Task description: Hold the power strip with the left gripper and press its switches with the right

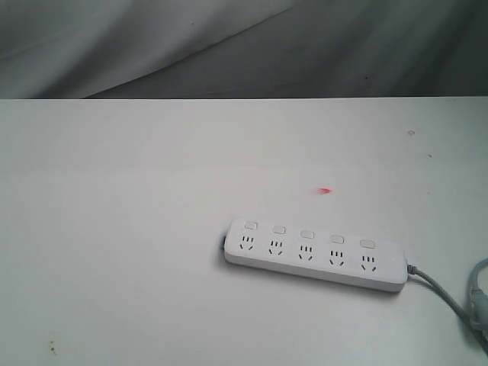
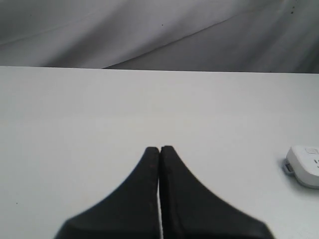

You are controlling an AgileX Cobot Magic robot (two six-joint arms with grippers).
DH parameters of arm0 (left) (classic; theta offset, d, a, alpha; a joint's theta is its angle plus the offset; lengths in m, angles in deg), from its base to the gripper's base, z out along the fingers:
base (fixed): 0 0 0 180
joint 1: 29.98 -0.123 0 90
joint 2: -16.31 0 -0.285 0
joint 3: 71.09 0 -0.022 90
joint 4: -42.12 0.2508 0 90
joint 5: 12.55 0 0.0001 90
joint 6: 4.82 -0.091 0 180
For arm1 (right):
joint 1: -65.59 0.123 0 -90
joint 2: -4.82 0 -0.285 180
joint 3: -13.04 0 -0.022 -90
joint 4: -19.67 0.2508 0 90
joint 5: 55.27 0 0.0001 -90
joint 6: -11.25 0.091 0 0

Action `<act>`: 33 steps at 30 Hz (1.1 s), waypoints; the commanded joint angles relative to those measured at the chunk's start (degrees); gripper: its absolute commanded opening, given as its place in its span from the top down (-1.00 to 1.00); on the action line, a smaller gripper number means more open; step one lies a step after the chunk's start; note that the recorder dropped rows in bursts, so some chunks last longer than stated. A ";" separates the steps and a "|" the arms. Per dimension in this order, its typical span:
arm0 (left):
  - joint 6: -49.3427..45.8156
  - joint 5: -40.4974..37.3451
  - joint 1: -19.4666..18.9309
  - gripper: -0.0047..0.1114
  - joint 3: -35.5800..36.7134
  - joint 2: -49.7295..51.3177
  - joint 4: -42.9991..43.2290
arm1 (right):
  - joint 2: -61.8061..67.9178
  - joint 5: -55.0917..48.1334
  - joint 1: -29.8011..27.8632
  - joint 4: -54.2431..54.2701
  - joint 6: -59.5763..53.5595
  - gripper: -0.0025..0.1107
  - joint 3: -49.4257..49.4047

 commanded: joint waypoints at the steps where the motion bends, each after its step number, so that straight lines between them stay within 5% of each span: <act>1: -0.41 0.76 -0.07 0.91 0.26 -0.23 1.85 | -0.33 0.11 0.11 -0.44 -0.01 0.96 -0.15; 33: -0.41 0.77 -0.07 0.91 0.26 -0.23 2.84 | -0.33 0.11 0.11 -0.44 -0.01 0.96 -0.15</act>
